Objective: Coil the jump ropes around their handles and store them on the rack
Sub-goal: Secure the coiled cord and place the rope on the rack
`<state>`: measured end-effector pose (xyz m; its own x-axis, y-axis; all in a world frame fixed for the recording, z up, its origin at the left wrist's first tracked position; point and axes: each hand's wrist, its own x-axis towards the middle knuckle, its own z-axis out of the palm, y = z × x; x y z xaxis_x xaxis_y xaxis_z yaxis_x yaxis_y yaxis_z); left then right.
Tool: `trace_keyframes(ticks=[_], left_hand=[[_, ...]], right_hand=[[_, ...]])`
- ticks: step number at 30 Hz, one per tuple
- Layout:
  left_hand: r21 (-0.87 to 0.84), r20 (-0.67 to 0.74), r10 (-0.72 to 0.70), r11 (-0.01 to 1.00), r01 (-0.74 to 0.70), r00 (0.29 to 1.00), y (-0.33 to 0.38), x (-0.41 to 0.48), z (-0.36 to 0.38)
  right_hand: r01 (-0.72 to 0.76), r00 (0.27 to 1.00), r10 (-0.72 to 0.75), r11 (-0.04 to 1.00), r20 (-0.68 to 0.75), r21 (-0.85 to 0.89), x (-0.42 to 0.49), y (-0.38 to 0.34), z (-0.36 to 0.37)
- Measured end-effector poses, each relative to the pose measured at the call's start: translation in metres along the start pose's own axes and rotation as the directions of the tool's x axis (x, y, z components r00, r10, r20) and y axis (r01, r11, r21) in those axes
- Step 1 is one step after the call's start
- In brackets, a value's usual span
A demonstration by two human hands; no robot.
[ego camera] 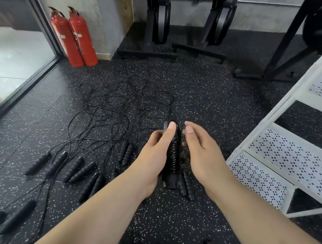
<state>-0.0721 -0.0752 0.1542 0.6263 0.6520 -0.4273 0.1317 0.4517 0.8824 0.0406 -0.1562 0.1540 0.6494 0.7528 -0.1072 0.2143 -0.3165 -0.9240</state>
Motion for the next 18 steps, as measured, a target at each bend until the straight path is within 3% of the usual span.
trace_keyframes(ticks=[3,5,8,11,18], left_hand=[[-0.011,-0.003,-0.029,1.0,0.029,1.0,-0.008,0.009,-0.002],[-0.009,0.002,-0.022,1.0,0.022,1.0,-0.012,0.013,-0.002],[0.054,0.006,0.076,0.996,-0.077,0.997,-0.017,0.01,0.002],[0.086,0.021,0.156,0.984,-0.157,0.988,-0.022,0.003,0.013],[0.348,0.012,0.455,0.833,-0.43,0.89,-0.034,-0.009,0.032]], right_hand=[[-0.042,0.998,0.037,0.994,0.053,0.099,-0.005,0.004,0.011],[-0.056,0.998,0.055,0.99,0.009,0.129,-0.006,0.008,0.015],[-0.032,0.991,0.049,0.991,-0.127,0.132,-0.003,0.01,0.014],[-0.016,0.979,0.067,0.967,-0.193,0.256,-0.003,0.008,0.014],[-0.103,0.976,0.185,0.858,-0.115,0.503,-0.011,-0.005,0.009]])
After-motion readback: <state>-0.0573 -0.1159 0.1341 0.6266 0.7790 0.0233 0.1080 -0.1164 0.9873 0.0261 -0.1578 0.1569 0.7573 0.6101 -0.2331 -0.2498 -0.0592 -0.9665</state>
